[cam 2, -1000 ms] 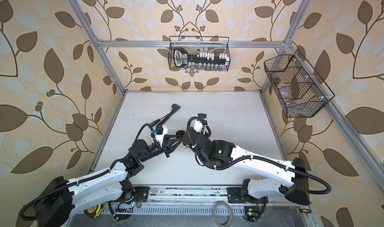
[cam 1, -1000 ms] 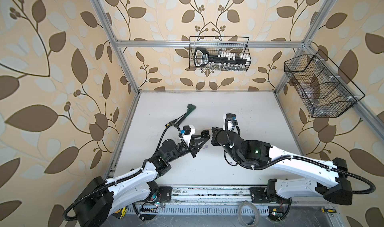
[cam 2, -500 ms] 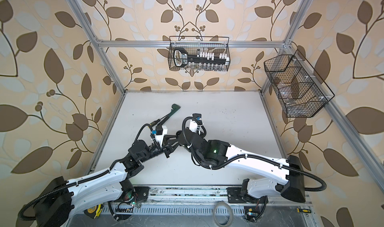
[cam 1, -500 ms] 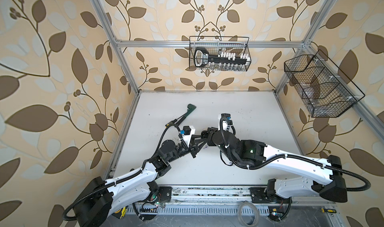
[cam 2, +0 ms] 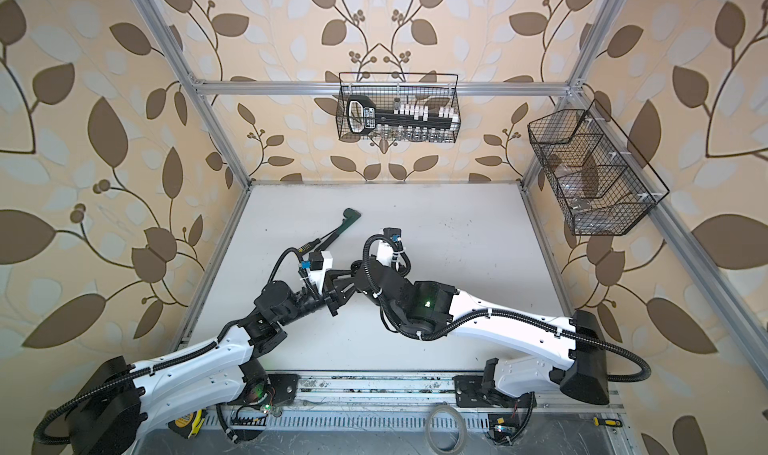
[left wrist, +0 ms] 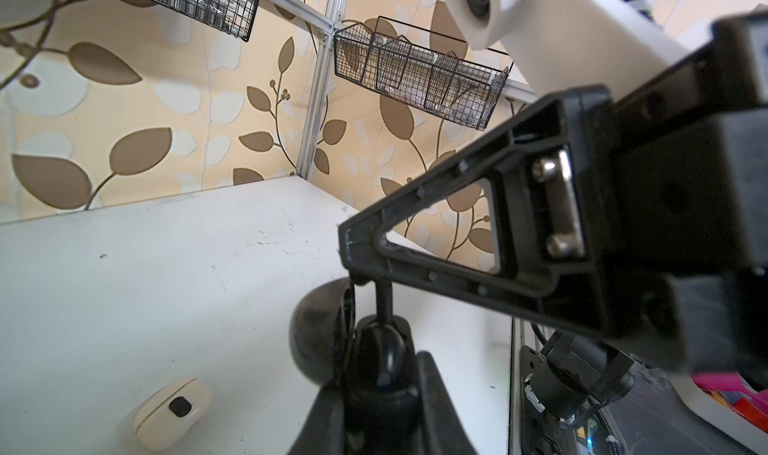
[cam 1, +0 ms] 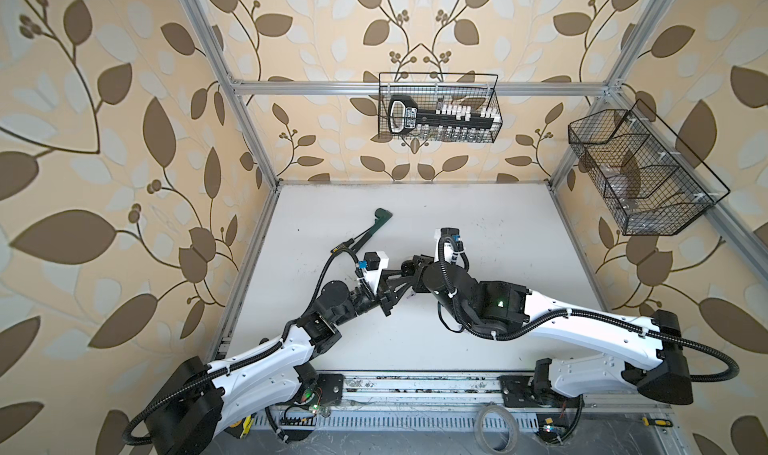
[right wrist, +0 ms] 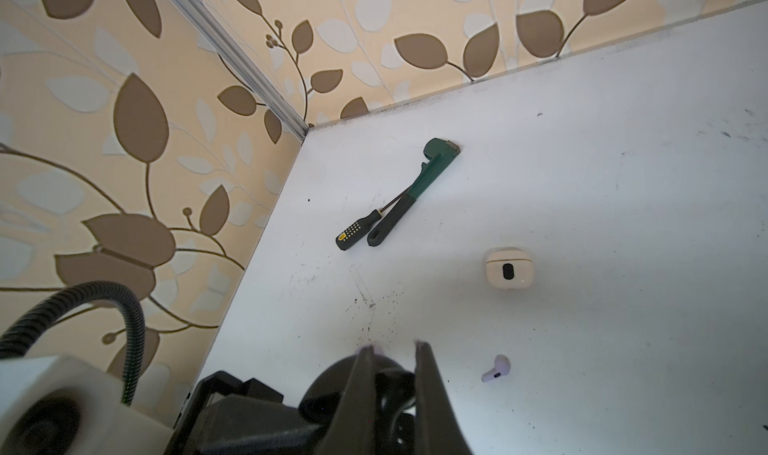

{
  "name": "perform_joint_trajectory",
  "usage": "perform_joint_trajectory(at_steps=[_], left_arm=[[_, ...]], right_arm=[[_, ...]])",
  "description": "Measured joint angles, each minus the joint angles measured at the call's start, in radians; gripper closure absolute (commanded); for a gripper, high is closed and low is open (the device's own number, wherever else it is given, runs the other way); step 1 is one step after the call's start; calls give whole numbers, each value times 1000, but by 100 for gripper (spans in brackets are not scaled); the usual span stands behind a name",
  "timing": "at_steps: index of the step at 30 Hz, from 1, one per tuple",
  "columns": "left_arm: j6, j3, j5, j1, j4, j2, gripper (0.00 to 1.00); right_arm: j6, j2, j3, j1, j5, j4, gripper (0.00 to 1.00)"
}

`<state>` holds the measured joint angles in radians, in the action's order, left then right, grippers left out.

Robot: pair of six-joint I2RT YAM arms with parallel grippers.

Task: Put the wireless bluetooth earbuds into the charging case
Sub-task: 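Lower the black earbud into the empty slot of the black case, then open the right gripper and draw it back from the case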

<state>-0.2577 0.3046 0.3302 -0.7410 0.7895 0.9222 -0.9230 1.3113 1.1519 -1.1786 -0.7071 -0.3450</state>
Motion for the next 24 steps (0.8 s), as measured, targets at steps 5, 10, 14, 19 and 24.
perform_joint_trajectory(at_steps=[5, 10, 14, 19, 24], left_arm=[[0, 0, -2, 0, 0, 0, 100], [-2, 0, -20, 0, 1, -9, 100], [-3, 0, -26, -4, -5, -21, 100], [-3, -18, -29, -6, -21, -42, 100], [-2, -26, -29, -6, -23, -55, 100]], right_arm=[[-5, 4, 0, -14, 0, 11, 92], [-18, 6, -13, -43, -16, 13, 93], [-34, 8, -16, -52, -33, 15, 93], [-46, 6, -37, -60, -30, 29, 89], [-35, 6, -46, -63, -23, 36, 73]])
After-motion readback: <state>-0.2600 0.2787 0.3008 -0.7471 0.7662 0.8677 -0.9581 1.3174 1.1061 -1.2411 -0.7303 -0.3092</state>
